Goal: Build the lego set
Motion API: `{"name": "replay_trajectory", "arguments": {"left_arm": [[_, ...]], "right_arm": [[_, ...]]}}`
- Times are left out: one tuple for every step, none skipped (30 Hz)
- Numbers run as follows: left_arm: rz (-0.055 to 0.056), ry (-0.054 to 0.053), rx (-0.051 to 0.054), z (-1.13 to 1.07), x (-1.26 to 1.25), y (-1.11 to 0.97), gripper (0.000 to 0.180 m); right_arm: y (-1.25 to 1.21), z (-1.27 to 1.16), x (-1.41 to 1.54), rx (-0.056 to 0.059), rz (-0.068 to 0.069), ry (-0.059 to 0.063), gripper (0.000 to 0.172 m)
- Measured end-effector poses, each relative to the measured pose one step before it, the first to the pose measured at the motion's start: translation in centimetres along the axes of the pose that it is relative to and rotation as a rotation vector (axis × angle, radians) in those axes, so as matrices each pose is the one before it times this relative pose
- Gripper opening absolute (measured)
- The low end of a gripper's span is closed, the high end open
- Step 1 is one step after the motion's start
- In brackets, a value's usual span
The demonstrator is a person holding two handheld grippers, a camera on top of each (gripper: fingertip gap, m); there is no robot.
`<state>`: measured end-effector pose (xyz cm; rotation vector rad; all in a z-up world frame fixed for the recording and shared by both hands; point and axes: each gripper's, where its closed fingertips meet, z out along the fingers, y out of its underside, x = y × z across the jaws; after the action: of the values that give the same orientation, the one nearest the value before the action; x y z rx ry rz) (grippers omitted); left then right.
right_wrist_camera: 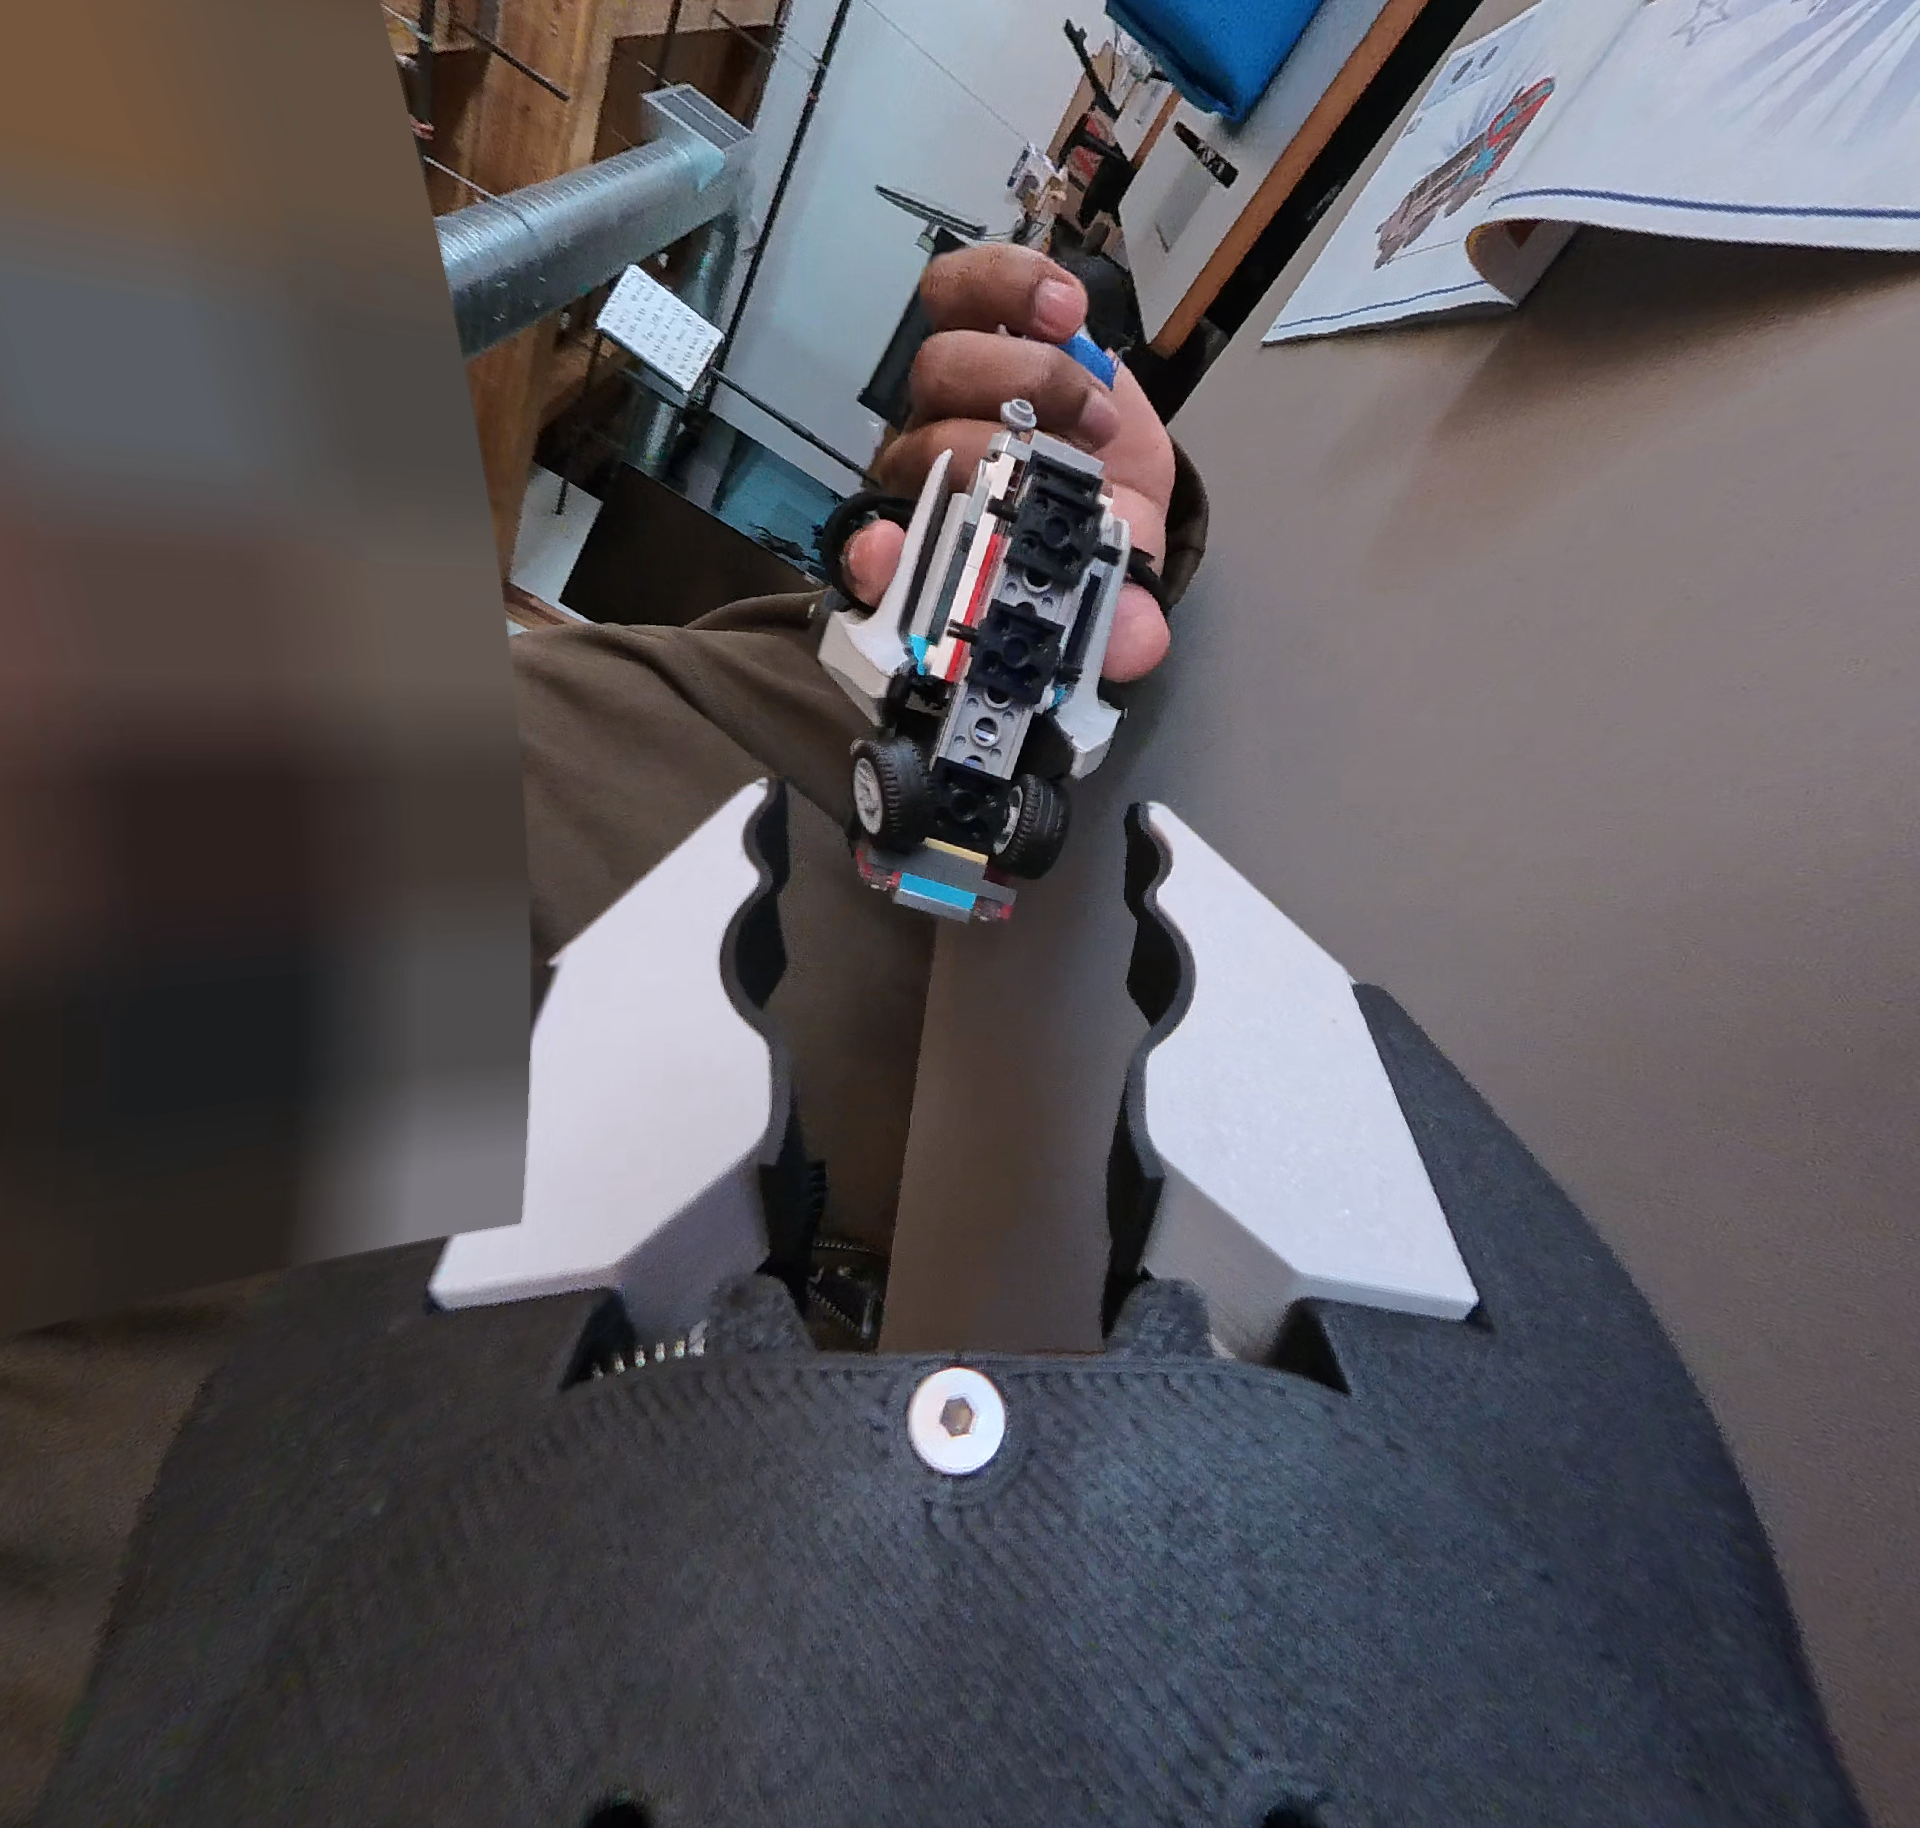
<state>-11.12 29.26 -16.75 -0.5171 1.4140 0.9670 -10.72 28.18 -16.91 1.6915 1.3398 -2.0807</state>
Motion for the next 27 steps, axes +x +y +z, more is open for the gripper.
{"name": "replay_trajectory", "arguments": {"left_arm": [[0.0024,-0.0019,0.0035,-0.002,-0.054,-0.117,0.037],[0.0033,-0.003,0.0048,-0.012,-0.074,-0.161,0.037],[0.0008,-0.0024,0.0055,-0.013,-0.061,-0.174,0.037],[0.0033,-0.0017,0.0049,-0.01,-0.056,-0.163,0.037],[0.0015,-0.0017,0.003,0.002,-0.059,-0.129,0.037],[0.0027,-0.0026,0.0031,0.0,-0.085,-0.106,0.037],[-0.0005,-0.0035,0.0028,-0.005,-0.094,-0.088,0.037],[0.0025,-0.0022,0.0032,-0.015,-0.061,-0.111,0.037],[0.0024,-0.0012,0.0037,-0.026,-0.035,-0.104,0.037],[0.0021,-0.0009,0.0037,-0.031,-0.028,-0.097,0.037],[0.0027,-0.0016,0.0034,-0.032,-0.051,-0.091,0.037],[0.0003,-0.0033,0.0024,-0.019,-0.095,-0.067,0.037],[0.0025,-0.0003,0.0005,-0.012,-0.027,-0.019,0.037],[0.0032,0.0009,0.0007,-0.018,0.023,0.005,0.037],[0.0041,0.0017,0.0026,-0.021,0.036,-0.021,0.037],[0.0038,0.0001,-0.0002,-0.006,0.004,-0.005,0.037],[0.0023,0.0001,0.0008,-0.005,-0.013,-0.034,0.037],[0.0014,0.0001,0.0015,0.001,-0.016,-0.04,0.037],[0.0073,0.0007,-0.0003,0.009,0.016,-0.022,0.037],[0.0048,-0.0006,-0.0004,-0.007,-0.001,0.008,0.037],[0.0032,-0.0006,0.0011,-0.006,-0.019,-0.003,0.038],[0.007,-0.0003,0.0008,-0.005,-0.01,-0.003,0.038],[0.0054,0.0001,0.0004,-0.009,0.003,-0.01,0.037],[0.005,0.0024,0.0018,-0.034,0.063,0.002,0.037],[0.0049,0.0038,-0.0003,-0.025,0.108,0.058,0.037],[0.0045,0.001,-0.0007,-0.018,0.057,0.076,0.037],[0.0032,0.0025,-0.0003,-0.016,0.032,0.066,0.037]], "right_arm": [[0.106,0.038,-0.008,-0.0004,0.0088,-0.0084,0.066],[0.126,0.05,0.001,-0.0016,0.0086,-0.0094,0.067],[0.131,0.046,-0.022,-0.0028,0.008,-0.0093,0.068],[0.115,0.061,-0.011,-0.0025,0.0072,-0.0078,0.068],[0.092,0.061,-0.017,-0.0024,0.0055,-0.0067,0.068],[0.11,0.068,-0.018,-0.0044,0.0033,-0.0059,0.068],[0.123,0.088,-0.029,-0.0056,0.0019,-0.0051,0.068],[0.111,0.088,-0.001,-0.0045,0.0031,-0.004,0.068],[0.102,0.083,0.043,-0.0041,0.0053,-0.0024,0.068],[0.098,0.082,0.095,-0.0042,0.0069,0.0004,0.068],[0.12,0.072,0.116,-0.0047,0.0077,0.0013,0.068],[0.142,0.08,0.091,-0.0066,0.0054,-0.0002,0.067],[0.17,0.105,0.022,-0.0084,0.0031,-0.0021,0.067],[0.163,0.113,0.003,-0.0083,0.0032,-0.0019,0.067],[0.123,0.093,0.016,-0.0061,0.0037,-0.0003,0.067],[0.063,0.057,0.002,-0.0031,0.0028,-0.0009,0.066],[0.02,0.019,-0.027,-0.0013,0.0014,-0.0019,0.066],[0.018,0.005,-0.042,-0.0013,0.0012,-0.0024,0.065],[0.011,-0.011,-0.044,-0.0005,0.0021,-0.0036,0.063],[0.004,0.002,-0.086,0.0004,0.0028,-0.006,0.061],[0.021,0.015,-0.118,0.0,0.0025,-0.0081,0.058],[0.027,0.027,-0.137,-0.0002,0.0023,-0.0102,0.054],[0.043,0.026,-0.168,-0.0005,0.003,-0.0117,0.051],[0.045,0.027,-0.14,-0.0003,0.002,-0.0109,0.047],[0.009,0.019,-0.128,0.0016,0.0006,-0.0101,0.042],[-0.022,0.014,-0.024,0.0041,0.0014,-0.0037,0.041],[-0.041,0.005,0.054,0.0053,0.0017,0.0004,0.041]]}}
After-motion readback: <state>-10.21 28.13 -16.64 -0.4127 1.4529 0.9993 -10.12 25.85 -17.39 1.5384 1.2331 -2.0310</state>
